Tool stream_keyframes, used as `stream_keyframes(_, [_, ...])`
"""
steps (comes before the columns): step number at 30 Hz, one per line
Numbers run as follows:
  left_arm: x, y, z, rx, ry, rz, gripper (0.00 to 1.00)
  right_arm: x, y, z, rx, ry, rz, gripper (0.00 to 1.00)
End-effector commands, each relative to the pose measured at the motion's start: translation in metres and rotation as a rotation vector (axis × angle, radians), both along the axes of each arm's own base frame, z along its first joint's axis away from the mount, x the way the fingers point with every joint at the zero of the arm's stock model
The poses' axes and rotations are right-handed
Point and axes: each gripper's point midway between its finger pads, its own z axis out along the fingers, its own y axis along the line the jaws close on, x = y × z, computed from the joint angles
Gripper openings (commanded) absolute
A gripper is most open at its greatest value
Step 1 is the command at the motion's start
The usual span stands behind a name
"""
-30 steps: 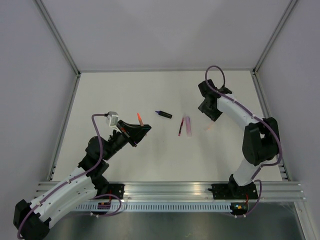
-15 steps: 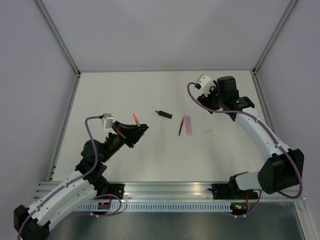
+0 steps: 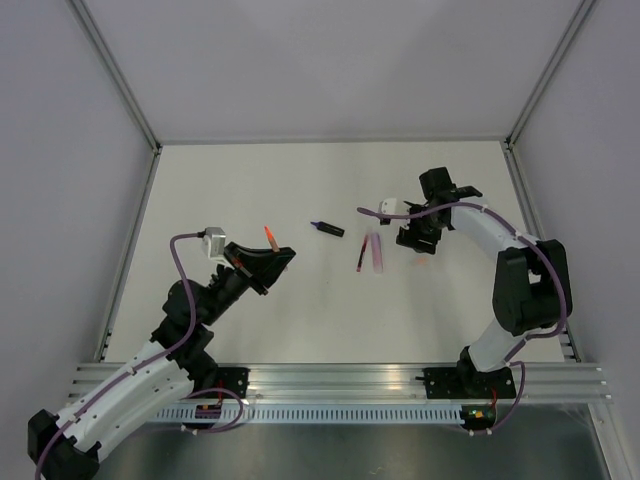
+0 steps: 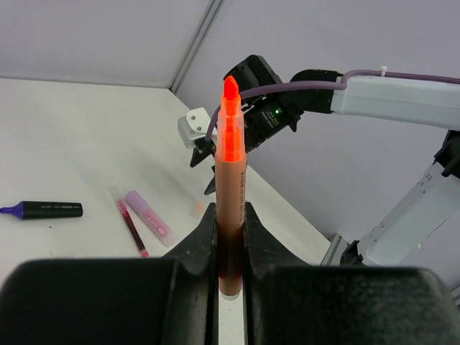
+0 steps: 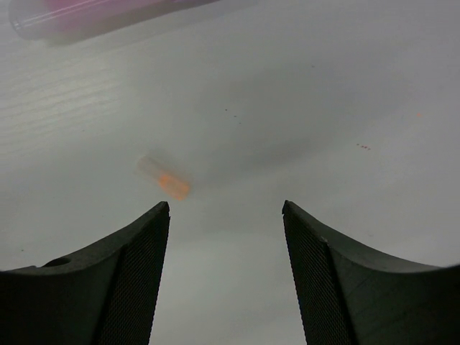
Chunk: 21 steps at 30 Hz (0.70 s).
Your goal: Insert the pens into the pen caps
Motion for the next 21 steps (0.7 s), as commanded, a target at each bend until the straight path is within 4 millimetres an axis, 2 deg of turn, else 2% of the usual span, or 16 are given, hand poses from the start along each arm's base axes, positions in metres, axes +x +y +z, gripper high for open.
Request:
stream_keyframes(1, [0.003, 0.004, -0.001, 0.01, -0.012, 0.028, 0.03, -0.016, 0.005, -0.016, 0.022, 0.059, 0.094, 0.7])
stream_keyframes(5, [0.002, 0.004, -0.001, 0.009, -0.013, 0.027, 0.03, -0.03, 0.005, -0.023, 0.022, 0.122, 0.096, 0.69])
stream_keyframes(8, [0.003, 0.004, -0.002, 0.01, -0.008, 0.032, 0.03, -0.039, -0.006, -0.035, -0.035, 0.146, 0.095, 0.68])
stream_keyframes(12, [0.002, 0.004, -0.002, 0.007, -0.009, 0.027, 0.03, -0.04, -0.008, -0.044, -0.039, 0.121, 0.102, 0.67])
stream_keyframes(16, [0.003, 0.005, -0.001, 0.007, -0.009, 0.033, 0.03, -0.035, -0.001, -0.045, -0.015, 0.124, 0.113, 0.66])
stream_keyframes(21, [0.004, 0.005, -0.002, 0.009, -0.009, 0.035, 0.03, -0.034, 0.004, -0.056, -0.033, 0.144, 0.14, 0.65])
